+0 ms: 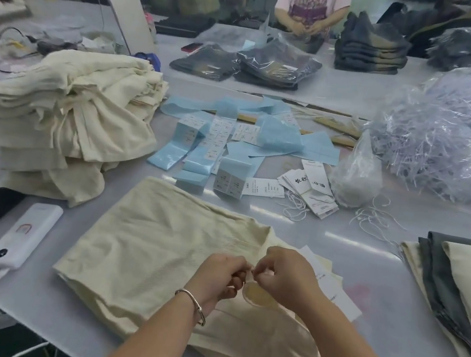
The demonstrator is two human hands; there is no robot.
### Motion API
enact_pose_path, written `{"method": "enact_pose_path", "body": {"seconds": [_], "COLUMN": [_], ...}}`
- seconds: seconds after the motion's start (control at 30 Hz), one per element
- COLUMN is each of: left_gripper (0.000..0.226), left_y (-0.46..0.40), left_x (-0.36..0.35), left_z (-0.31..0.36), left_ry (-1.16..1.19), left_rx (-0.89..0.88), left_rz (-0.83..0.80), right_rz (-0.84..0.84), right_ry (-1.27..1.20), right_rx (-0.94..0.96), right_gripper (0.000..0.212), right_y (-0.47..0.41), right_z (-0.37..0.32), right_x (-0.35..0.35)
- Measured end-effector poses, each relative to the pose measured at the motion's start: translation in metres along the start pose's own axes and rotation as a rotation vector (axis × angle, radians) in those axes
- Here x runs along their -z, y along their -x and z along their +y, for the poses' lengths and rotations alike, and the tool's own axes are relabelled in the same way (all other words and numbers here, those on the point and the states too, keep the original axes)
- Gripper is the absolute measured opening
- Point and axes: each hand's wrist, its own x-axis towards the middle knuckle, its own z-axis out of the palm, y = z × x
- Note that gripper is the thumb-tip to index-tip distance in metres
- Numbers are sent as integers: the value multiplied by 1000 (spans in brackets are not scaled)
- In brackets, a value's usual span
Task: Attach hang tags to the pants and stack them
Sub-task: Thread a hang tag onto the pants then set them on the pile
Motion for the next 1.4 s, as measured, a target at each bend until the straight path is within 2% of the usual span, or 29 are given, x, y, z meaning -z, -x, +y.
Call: {"method": "enact_pose_path", "body": {"seconds": [0.1,0.2,0.43,0.53,0.6,0.7,0.87,0.93,1.03,1.13,1.23,1.33,1.37,1.4], "left_gripper": [14,12,7,18,22,17,22,17,18,20,12,13,16,19], "left_y": [1,1,-3,-2,-3,-4,-4,-5,-8,-8,-4,-3,-3,-3], "left_x": [5,10,11,9,9,9,10,11,15,20,19,13,11,8], "left_z": [-3,-8,-13,-14,-15,-16,-15,-17,-16,-6,3,6,6,6], "left_ry": [29,-112,-351,-416,-419,-394,-415,-411,-334,-88,132,205,209,207], "left_rx": [-60,-177,-446,-443,-423,-358,-395,-395,-336,-261,-216,-194,-194,-195], "left_rz": [-7,18,91,111,117,100,78,73,126,128,40,-43,-58,-67], "right_rz": [36,79,38,35,40,62,101,86,238,449,407,324,325,320], "right_ry": [-128,-340,-349,-390,-403,-428,-359,-377,-477,-412,-332,-295,-254,-200], "right_rx": [-51,-145,-220,-245,-244,-234,-204,-158,-108,-208,-311,-303,-296,-302], "right_gripper": [14,18,24,31,26,17,28,28,20,25,26,27,32,46], "right_y": [0,2,-1,0,1,2,0,-1,2,2,5,8,9,8], "right_z": [3,4,0,-1,-1,-1,3,6,17,40,61,66,66,68], "right_x": [-1,-3,-13,-12,-13,-14,-15,-14,-5,13,18,9,7,5]}}
